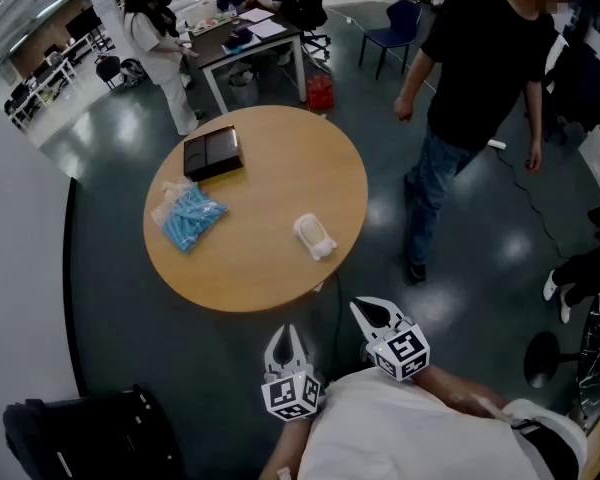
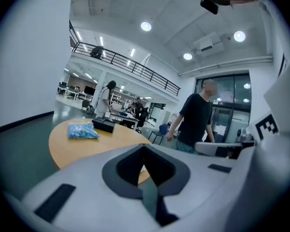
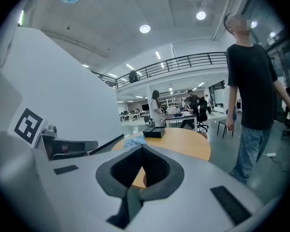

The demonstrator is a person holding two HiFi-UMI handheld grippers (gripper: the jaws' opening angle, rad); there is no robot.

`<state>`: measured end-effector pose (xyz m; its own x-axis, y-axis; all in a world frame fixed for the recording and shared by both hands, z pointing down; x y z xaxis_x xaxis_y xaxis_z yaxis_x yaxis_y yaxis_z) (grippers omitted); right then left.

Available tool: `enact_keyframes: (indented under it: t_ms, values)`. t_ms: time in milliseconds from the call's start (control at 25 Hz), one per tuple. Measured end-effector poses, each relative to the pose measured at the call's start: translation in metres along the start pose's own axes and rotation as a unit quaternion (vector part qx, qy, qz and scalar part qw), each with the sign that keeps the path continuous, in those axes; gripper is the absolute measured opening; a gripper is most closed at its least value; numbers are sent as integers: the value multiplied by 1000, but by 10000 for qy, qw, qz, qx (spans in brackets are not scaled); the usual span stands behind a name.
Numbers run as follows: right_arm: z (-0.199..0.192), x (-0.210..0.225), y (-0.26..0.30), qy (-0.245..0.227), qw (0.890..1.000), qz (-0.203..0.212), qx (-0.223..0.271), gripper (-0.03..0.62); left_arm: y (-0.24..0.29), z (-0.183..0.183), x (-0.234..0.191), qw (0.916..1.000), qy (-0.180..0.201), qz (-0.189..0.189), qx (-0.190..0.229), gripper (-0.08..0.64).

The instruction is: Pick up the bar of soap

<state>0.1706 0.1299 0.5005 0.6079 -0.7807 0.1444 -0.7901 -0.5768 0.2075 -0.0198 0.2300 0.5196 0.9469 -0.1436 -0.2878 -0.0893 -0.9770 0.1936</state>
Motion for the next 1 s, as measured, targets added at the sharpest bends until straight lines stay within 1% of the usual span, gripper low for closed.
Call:
enact_keyframes:
  t_ms: [240, 440, 680, 800, 1000]
  values:
    - [-1, 0, -3, -26, 10000, 48, -1, 12, -2, -3, 2, 10000, -64, 30, -2, 6]
    - [-2, 1, -3, -35, 10000, 9, -14, 12, -2, -5, 1, 10000, -65, 31, -34, 6]
    - [-2, 7, -2, 255, 9996, -65, 30, 12, 0, -5, 2, 10000, -32, 40, -54, 6]
    - [1, 14, -2, 192, 9998, -97, 55, 12, 2, -5, 4, 9999, -37, 115, -16, 6]
    - [6, 31, 2, 56, 10000, -5, 82, 12, 12, -9, 13, 9994, -34, 321, 157, 6]
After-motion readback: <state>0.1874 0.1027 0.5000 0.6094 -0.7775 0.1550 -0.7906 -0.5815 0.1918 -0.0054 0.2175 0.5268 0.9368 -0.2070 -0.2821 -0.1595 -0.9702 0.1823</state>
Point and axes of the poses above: the fingertips, and each gripper's own axes: y forward along the fingers, x to its right, z out of its top, the point moved 8 cm from there along -y, backward along the fingers, and after that the axes turned 5 degrees about x, right-handed, at the moved point
